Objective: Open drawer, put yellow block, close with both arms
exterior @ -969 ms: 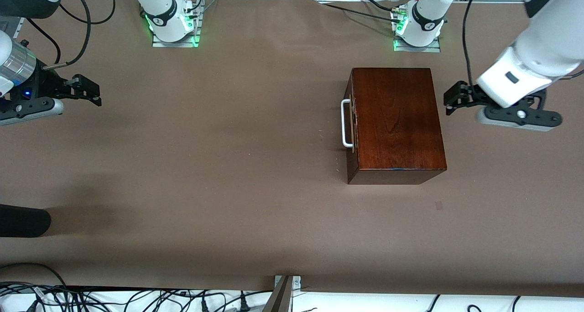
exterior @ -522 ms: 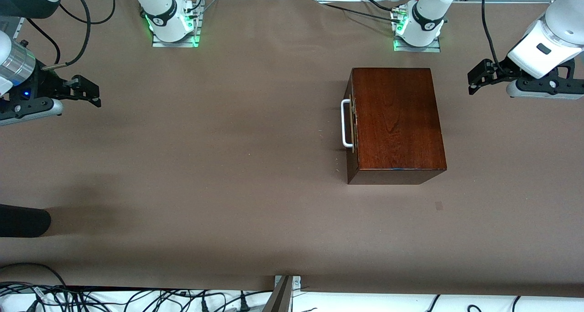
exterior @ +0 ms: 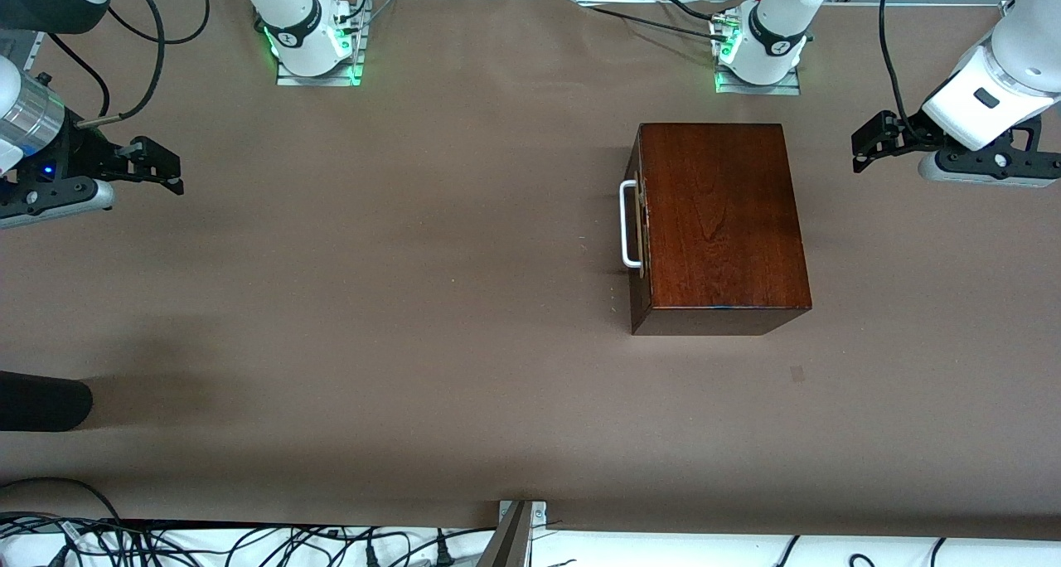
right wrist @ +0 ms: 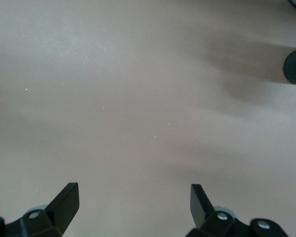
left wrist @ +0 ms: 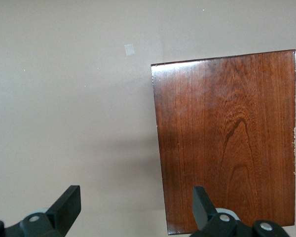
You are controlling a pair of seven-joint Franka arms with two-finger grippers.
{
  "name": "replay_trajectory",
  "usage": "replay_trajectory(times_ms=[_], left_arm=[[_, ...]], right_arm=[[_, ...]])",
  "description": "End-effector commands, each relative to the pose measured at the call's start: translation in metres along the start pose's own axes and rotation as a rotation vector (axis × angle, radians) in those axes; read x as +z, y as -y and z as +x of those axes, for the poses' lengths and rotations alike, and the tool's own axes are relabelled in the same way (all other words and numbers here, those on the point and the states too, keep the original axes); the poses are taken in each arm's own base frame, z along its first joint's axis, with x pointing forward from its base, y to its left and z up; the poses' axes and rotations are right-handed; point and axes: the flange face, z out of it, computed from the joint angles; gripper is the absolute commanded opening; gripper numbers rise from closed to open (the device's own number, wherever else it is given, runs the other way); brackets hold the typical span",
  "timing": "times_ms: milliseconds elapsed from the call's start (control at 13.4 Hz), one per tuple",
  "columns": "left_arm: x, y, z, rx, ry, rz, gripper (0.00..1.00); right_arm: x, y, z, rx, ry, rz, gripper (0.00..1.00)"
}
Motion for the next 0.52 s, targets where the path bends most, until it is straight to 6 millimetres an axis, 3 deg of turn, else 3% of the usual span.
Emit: replay_trajectory(times_ms=[0, 447], left_arm=[[-0.0033, 0.0001, 0.0034, 0.011, 0.008, -0.017, 1.00], [-0.0037, -0.0009, 0.0132, 0.014, 0.004, -0.017, 1.00]], right_arm=[[-0.0027, -0.0025, 0.0008, 0.012, -0.007, 0.004, 1.00], [-0.0026, -0.0033, 0.0005, 0.014, -0.005, 0.005, 1.00]])
